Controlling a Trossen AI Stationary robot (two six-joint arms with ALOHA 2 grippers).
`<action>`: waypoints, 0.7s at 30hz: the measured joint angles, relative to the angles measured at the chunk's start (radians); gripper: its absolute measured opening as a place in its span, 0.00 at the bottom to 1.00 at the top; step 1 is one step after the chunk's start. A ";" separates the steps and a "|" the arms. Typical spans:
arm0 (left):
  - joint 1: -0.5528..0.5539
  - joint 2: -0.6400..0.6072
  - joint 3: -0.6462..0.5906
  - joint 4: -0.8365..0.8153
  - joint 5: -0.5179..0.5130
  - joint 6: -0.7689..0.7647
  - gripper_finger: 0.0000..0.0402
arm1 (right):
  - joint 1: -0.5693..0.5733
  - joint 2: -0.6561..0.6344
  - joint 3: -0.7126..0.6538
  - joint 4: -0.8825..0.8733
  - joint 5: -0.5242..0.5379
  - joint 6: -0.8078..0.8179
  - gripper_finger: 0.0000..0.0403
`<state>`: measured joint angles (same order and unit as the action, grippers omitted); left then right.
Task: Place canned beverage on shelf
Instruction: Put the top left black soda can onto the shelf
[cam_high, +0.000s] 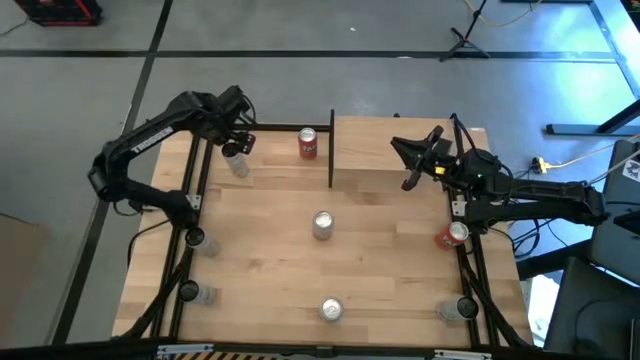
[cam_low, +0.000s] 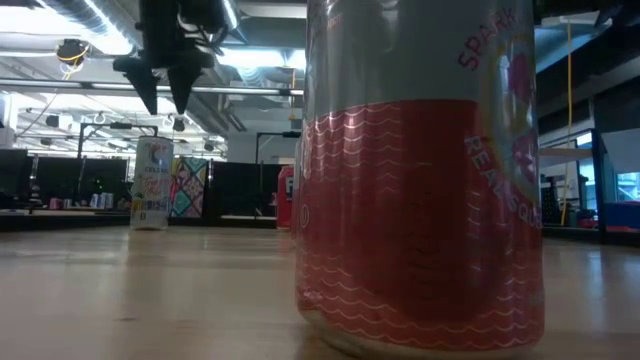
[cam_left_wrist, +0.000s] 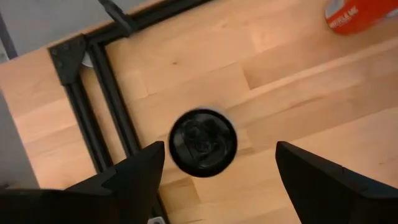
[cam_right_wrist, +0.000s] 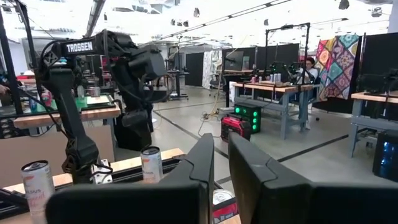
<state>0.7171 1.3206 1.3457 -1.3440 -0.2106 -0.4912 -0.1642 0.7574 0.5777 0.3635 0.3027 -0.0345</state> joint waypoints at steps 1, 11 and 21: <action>0.004 0.005 0.000 0.002 -0.002 0.002 0.76 | 0.000 0.000 0.000 -0.001 0.000 0.000 0.09; 0.067 0.054 -0.004 0.004 -0.012 0.054 0.76 | 0.000 0.000 0.000 -0.023 0.002 0.002 0.09; 0.104 0.062 -0.078 0.026 0.078 0.076 0.76 | 0.000 0.000 0.000 -0.026 0.003 0.002 0.09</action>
<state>0.8207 1.3828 1.2677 -1.3179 -0.1321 -0.4156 -0.1646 0.7574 0.5777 0.3370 0.3058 -0.0322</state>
